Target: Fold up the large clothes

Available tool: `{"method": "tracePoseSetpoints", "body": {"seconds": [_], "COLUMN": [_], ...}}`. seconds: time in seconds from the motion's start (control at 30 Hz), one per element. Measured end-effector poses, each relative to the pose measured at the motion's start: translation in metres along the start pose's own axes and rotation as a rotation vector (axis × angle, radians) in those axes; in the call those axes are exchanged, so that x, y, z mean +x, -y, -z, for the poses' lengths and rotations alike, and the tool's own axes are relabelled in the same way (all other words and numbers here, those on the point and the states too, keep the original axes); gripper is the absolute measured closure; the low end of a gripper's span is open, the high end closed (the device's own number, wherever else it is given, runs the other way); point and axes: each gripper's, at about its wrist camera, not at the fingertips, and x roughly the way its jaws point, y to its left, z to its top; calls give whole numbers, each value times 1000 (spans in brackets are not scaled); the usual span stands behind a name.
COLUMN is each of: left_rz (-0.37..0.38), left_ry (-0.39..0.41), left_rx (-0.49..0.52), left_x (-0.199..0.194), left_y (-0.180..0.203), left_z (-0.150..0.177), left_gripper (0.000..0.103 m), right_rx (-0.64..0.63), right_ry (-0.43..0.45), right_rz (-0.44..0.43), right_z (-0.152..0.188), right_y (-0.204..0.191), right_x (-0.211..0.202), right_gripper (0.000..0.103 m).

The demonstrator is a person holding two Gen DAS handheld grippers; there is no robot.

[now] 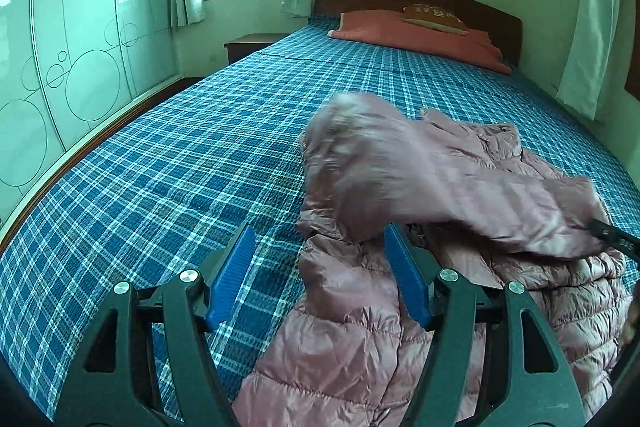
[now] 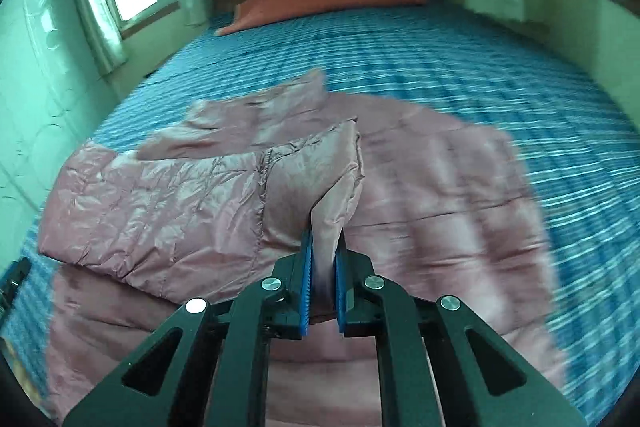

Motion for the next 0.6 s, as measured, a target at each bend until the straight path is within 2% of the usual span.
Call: {"method": "tracePoseSetpoints", "body": {"seconds": [0.13,0.2,0.3,0.37,0.43,0.5,0.6], "left_rz": [-1,2,3,6,2,-8,-24], "left_ry": [-13,-21,-32,-38,-41,-44,-65], "left_rx": [22,31,37,31,28,35,28], "left_x": [9,15,24,33,44,57,81], "left_y": [9,12,19,22,27,31,34], "left_z": [0,-1,-6,-12,-21,-29,-39], "left_gripper": [36,36,36,36,36,36,36], "right_rx": [27,47,85,95,99,99,88], "right_ry": [-18,-37,-78,-26,49,93,49], "right_rz": [83,97,80,122,152,131,62], "right_z": [1,2,1,-3,-11,-22,-34], "right_y": [44,58,72,72,67,59,48], "right_x": [4,8,11,0,-12,-15,7], "right_gripper": [94,93,79,64,53,52,52]}}
